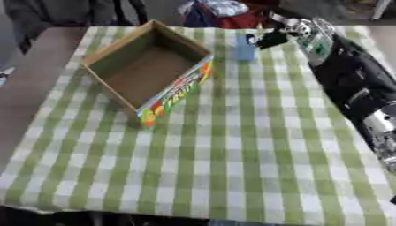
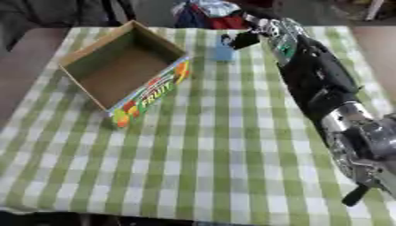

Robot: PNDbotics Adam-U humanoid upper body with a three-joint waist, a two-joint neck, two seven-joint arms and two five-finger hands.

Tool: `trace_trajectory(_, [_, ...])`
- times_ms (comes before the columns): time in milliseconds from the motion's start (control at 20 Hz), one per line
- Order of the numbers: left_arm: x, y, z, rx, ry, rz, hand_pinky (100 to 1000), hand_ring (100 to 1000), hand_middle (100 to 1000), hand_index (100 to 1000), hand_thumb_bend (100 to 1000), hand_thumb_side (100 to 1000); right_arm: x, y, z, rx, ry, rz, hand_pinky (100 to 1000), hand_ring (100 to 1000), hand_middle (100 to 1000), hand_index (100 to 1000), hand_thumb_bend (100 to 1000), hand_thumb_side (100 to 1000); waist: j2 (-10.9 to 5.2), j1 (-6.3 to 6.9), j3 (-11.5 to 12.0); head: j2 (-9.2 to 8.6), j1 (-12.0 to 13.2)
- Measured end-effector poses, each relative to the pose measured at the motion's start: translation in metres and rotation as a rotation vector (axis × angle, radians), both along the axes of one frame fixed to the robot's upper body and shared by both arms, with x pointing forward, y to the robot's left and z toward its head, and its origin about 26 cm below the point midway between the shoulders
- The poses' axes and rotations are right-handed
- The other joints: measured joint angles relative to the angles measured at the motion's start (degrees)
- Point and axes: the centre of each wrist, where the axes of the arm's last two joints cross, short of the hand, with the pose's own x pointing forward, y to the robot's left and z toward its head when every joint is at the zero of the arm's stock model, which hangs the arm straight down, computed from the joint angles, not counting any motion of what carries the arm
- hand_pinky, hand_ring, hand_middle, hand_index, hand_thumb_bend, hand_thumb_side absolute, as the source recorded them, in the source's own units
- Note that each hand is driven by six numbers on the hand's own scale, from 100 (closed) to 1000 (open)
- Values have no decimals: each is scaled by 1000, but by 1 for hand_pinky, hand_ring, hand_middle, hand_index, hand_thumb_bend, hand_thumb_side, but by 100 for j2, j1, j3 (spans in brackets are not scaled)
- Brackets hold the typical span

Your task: Pick up objects on the table and place them in the box.

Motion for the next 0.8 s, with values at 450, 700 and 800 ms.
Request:
trace_trajectory(450, [0, -1, 1, -2, -3, -4, 657, 632, 610, 833, 158, 710, 0, 2, 2, -24, -11, 16, 759, 915, 992, 1000, 301, 484, 55, 21, 56, 0, -42])
trace_trajectory(700, [0, -1, 1, -5, -3, -6, 657, 632, 609, 833, 159, 710, 0, 3, 3, -29, -1, 36, 761, 913, 991, 1000, 363, 402, 107, 20, 79, 0, -42])
trace_trajectory(800, [0, -2, 1, -7, -3, -6, 657, 631, 608, 833, 160, 710, 0, 3, 3, -31, 5, 43, 762, 913, 991, 1000, 377, 388, 135, 20, 86, 0, -42])
